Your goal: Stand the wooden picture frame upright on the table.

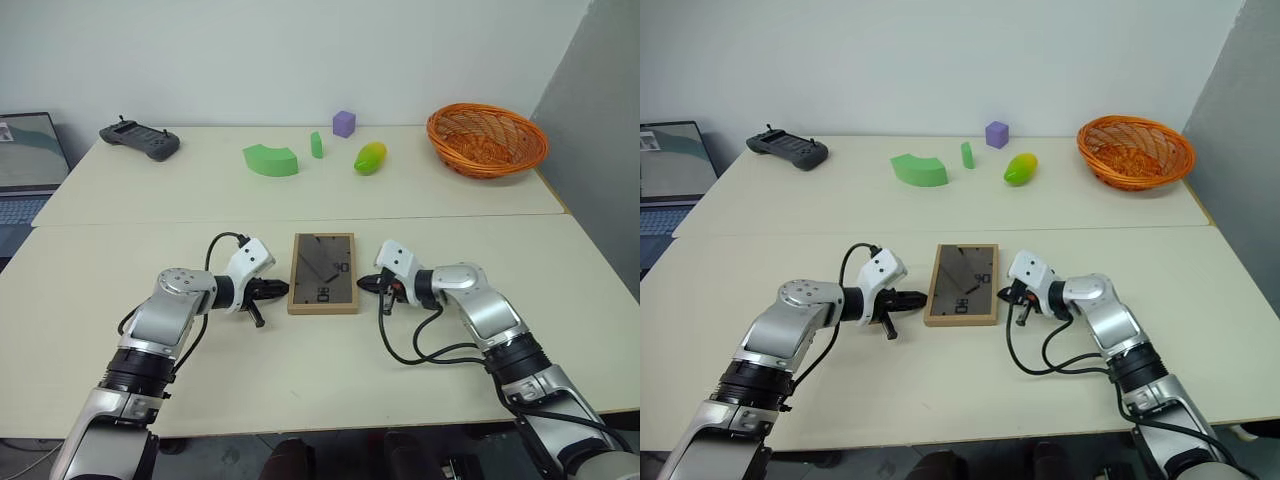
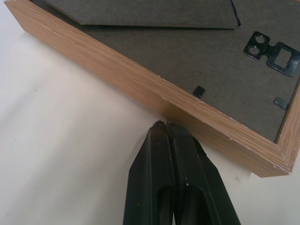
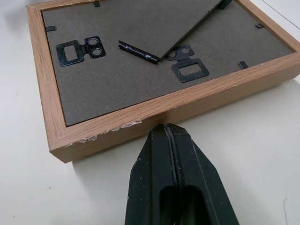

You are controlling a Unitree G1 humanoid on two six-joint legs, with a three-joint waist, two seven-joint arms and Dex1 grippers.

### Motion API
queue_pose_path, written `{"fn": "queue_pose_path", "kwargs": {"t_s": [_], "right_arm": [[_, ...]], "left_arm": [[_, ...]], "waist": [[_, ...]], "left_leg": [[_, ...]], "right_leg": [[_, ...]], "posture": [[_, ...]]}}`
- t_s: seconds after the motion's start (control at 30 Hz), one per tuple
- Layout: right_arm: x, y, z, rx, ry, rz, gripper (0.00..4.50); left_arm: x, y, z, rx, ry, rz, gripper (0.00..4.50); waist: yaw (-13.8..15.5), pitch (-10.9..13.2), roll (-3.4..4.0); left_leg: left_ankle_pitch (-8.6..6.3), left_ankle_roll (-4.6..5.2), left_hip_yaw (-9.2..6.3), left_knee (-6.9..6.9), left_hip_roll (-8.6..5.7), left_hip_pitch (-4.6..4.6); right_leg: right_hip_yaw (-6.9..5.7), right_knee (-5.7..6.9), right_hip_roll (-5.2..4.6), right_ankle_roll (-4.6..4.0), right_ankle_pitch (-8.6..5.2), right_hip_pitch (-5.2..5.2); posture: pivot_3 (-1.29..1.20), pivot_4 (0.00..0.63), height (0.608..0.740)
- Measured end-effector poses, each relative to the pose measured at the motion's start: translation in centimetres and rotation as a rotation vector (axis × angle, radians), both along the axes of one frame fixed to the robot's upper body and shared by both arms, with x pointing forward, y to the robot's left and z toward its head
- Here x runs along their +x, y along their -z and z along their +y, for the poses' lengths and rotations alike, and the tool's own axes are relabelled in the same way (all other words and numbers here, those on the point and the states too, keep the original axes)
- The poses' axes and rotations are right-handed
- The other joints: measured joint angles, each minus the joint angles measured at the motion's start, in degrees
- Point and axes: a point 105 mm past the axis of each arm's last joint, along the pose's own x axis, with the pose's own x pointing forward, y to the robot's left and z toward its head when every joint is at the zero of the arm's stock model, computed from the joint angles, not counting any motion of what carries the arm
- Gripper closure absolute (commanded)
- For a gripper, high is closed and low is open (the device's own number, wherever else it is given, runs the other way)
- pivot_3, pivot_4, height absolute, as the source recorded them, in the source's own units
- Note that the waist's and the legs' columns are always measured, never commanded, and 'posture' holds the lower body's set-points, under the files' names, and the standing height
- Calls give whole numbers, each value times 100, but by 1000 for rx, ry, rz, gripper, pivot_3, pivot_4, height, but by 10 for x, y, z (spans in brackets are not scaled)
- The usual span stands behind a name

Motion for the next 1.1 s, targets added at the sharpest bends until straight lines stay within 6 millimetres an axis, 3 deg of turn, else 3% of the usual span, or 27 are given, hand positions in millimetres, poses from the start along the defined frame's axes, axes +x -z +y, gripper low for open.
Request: {"fn": "queue_pose_path", "kwargs": {"t_s": [0.1, 0.33, 0.43, 0.53, 0.63, 0.77, 0.9, 1.1], "right_arm": [[-4, -1, -1, 7, -10, 20, 4500], [-27, 0, -15, -56, -115, 66, 4500], [-27, 3, -26, -99, -102, 66, 4500], [-22, 3, -40, -134, -74, 48, 4500], [-7, 2, -58, -150, -9, 6, 4500], [16, -12, -58, -155, 21, -101, 4500], [26, -17, -46, -118, 22, -135, 4500], [27, -11, -32, -104, 6, -137, 4500]], "left_arm": [[-2, -1, 0, 7, 4, 1, 4494], [-29, -7, -7, 58, 146, 21, 4494], [-30, -10, -2, 88, 161, 0, 4494], [-22, -10, 17, 82, 93, -5, 4041], [-30, -14, 39, -49, 2, 169, 3417], [-38, -42, 33, -348, -18, 408, 2552], [-27, -56, 32, -583, -110, 610, 1766], [-25, -22, 29, -597, -195, 776, 522]], "waist": [[-2, 0, 0], [-12, 0, 0], [-8, 0, 0], [-9, 0, 0], [-33, 2, -1], [-39, 1, -1], [-34, 1, -2], [-53, 1, -1]], "left_leg": [[0, 0, -1, -1, 1, -1], [-1, 2, -1, -3, 1, 0], [-2, 4, -3, -3, 1, 3], [-2, 4, -2, -3, 1, 4], [-2, 4, 1, -3, 3, 1], [-2, 3, 0, -1, 3, 1], [0, 0, 0, 2, 1, 3], [14, -24, 0, 2, 2, 0]], "right_leg": [[0, -2, 1, 0, 0, 0], [1, -4, 1, 0, 0, 0], [-3, 0, 1, 0, 0, 2], [-3, 0, 2, 0, 0, 2], [-1, -2, 5, 0, -1, 0], [-8, -1, 7, 1, -1, 2], [-8, -2, 8, 1, -1, 6], [9, -3, 7, 1, -1, -3]], "posture": [[0, 150, 740], [0, 150, 740], [0, 150, 740], [0, 150, 740], [0, 150, 740], [0, 150, 740], [0, 150, 740], [0, 150, 740]]}}
